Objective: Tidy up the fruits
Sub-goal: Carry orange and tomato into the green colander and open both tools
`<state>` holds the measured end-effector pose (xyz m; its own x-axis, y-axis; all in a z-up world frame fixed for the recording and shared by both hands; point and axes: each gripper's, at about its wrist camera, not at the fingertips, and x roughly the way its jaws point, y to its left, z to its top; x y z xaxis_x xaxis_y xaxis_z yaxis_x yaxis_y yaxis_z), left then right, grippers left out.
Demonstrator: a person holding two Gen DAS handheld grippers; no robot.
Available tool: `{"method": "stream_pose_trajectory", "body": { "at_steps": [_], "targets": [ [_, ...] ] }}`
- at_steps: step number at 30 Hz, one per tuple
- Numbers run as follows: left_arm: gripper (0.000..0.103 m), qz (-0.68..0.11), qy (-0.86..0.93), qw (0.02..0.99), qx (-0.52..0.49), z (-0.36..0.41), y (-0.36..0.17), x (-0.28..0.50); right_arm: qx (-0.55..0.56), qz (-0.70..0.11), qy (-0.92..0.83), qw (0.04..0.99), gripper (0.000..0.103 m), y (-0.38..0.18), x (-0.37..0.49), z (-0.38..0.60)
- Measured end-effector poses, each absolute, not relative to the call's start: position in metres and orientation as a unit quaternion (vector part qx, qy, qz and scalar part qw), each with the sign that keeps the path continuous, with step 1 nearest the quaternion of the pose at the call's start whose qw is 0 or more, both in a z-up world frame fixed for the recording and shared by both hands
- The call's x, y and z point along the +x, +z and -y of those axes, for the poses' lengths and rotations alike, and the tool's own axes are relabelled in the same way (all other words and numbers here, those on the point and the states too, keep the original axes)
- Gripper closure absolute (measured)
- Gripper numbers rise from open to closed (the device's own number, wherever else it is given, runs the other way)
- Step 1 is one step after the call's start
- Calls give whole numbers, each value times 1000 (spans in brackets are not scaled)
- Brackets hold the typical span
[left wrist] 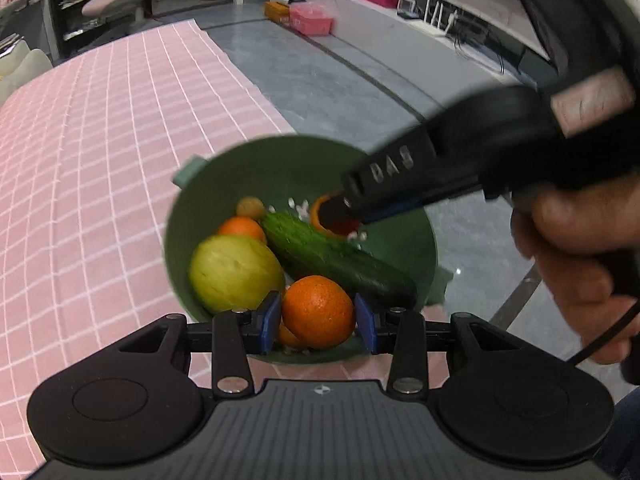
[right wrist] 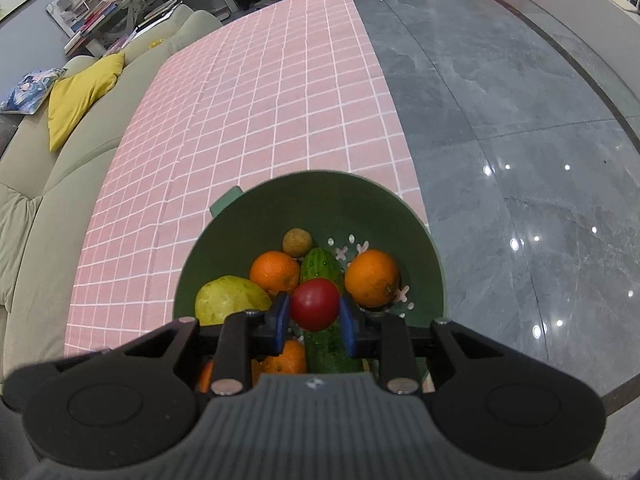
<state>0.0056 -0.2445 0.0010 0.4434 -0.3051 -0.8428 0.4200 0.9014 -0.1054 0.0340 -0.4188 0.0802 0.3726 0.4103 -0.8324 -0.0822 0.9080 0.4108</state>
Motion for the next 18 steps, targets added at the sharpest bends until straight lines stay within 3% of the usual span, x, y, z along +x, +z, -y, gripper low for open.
{"method": "stream_pose_trajectory", "body": {
  "at_steps": [7, 9, 15, 18],
  "targets": [
    [55, -486, -202, 847, 66, 249, 1, 7, 146, -549, 163, 807, 75, 77, 29, 417],
    [38, -487, -198, 849, 56, 248, 7, 9, 152, -546, 159, 808, 68, 77, 29, 421],
    [35, -477, -186, 857, 53, 251, 27, 4, 165, -529, 158, 817, 68, 89, 24, 433],
    [25, -472, -168, 864, 42, 247, 40, 1, 139, -513, 140, 836, 65, 101, 15, 437]
  ]
}}
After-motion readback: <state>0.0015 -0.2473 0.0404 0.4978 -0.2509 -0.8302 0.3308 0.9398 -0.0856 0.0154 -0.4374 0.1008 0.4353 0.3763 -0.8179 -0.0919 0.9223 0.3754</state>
